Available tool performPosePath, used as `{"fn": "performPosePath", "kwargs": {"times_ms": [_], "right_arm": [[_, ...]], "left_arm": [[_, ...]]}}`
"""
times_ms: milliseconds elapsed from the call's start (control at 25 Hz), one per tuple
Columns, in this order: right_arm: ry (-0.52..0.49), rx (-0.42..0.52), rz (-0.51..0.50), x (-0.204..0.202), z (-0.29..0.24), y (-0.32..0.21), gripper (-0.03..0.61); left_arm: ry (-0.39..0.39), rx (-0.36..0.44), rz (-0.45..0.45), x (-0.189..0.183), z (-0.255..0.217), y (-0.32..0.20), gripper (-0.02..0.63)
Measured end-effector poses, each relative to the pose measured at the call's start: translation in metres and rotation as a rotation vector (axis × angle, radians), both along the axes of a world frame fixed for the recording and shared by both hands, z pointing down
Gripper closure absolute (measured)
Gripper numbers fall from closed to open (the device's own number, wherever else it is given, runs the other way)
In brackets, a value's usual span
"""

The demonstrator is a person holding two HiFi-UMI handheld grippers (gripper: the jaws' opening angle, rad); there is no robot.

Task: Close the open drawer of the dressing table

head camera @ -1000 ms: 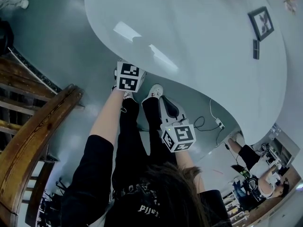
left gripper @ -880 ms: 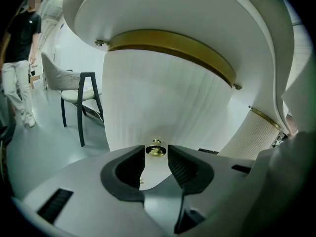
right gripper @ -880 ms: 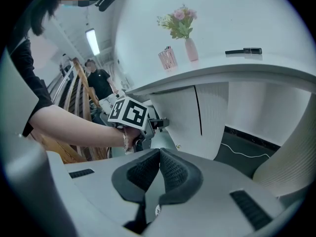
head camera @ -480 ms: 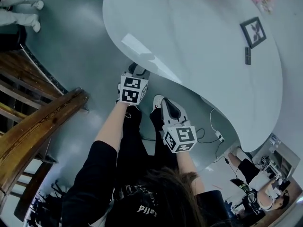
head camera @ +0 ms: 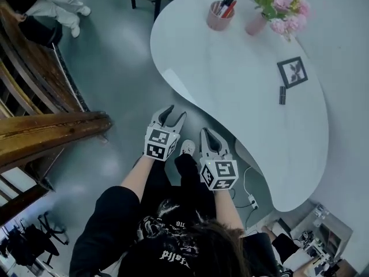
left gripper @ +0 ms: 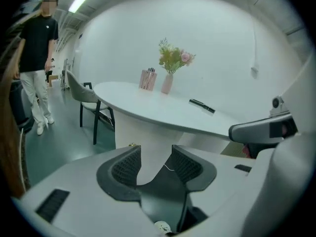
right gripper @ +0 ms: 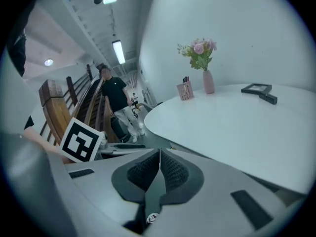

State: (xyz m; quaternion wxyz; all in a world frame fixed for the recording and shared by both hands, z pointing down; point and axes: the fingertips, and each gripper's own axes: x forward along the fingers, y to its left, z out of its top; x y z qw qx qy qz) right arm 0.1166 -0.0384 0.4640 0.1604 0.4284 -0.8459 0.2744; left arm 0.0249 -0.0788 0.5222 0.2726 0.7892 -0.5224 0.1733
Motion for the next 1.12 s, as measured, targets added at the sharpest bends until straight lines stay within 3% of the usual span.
{"fn": "performPosePath", "kwargs": {"times_ms": [560, 800, 1120], "right_arm": [[-0.042, 0.169, -0.002, 0.052, -0.095, 0.015, 0.551], [-0.060, 0.240, 0.004, 0.052, -0.123, 0.014, 0.551], [-0.044, 0.285, -0.009, 0.044, -0.139, 0.016, 0.552]], "left_arm": [[0.024, 0.169, -0.093, 0.052, -0.133, 0.060, 0.422], [0.015, 0.259, -0.089, 0.052, -0.178, 0.073, 0.422], [0.011, 0.322, -0.090, 0.048, -0.206, 0.072, 0.448]]}}
